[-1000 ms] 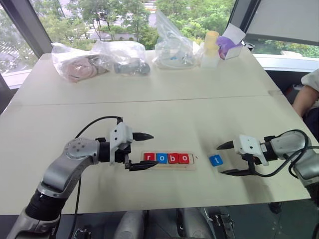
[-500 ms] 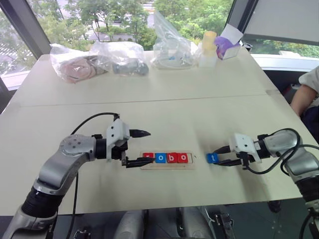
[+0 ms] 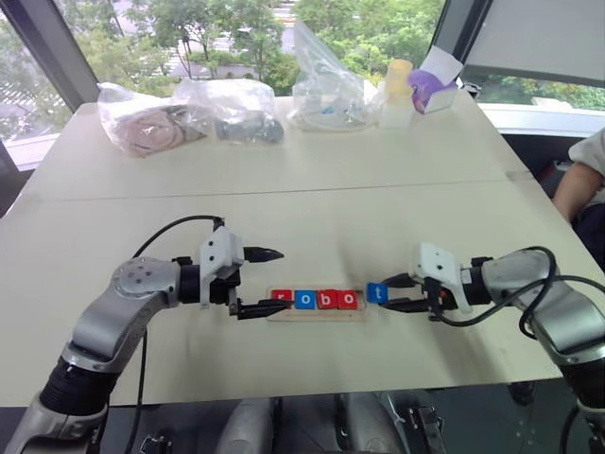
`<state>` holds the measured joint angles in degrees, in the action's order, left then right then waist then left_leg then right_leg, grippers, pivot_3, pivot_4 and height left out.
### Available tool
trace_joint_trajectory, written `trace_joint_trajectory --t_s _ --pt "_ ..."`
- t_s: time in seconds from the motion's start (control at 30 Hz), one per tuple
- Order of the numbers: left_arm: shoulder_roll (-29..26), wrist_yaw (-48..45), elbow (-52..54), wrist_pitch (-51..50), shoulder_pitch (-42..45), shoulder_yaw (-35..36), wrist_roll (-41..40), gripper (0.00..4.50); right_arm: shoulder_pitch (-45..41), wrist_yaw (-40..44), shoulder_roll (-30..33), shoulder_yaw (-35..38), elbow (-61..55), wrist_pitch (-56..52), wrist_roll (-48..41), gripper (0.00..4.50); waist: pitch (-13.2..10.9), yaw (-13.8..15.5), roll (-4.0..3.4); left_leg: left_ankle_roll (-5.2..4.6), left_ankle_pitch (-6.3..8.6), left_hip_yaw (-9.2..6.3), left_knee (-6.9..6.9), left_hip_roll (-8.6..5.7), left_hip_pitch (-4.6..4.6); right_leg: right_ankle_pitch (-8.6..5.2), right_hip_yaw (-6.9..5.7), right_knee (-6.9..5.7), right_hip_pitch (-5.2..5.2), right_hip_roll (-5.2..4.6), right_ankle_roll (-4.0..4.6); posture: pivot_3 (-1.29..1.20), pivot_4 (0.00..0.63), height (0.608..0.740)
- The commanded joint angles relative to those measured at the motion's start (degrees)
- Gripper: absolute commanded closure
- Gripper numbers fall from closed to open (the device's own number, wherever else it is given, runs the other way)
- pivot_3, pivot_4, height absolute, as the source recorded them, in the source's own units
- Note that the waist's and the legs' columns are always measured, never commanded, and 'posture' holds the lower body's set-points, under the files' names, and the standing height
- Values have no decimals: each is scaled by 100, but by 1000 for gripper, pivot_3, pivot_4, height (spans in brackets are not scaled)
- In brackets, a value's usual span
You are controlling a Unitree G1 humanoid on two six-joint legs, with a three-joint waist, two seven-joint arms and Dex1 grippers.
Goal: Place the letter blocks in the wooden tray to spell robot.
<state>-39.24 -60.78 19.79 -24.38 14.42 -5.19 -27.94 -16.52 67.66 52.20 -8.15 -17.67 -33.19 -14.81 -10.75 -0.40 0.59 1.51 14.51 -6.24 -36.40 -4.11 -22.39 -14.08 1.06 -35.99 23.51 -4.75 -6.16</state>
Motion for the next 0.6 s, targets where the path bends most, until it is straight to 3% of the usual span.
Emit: trace_joint_trajectory --t_s 0.03,0.6 --pt "14 18 91 77 82 71 -12 0 -212 -46 35 -275 -197 -245 92 3419 0 1 0 0 0 0 0 0 0 0 0 0 0 0 0 0 150 740" --pt "18 178 298 24 -84 91 -69 0 -594 -85 -50 -829 -40 -29 517 3419 0 -13 0 0 0 1 0 -1 -1 1 -1 -2 3 4 -1 0 150 740"
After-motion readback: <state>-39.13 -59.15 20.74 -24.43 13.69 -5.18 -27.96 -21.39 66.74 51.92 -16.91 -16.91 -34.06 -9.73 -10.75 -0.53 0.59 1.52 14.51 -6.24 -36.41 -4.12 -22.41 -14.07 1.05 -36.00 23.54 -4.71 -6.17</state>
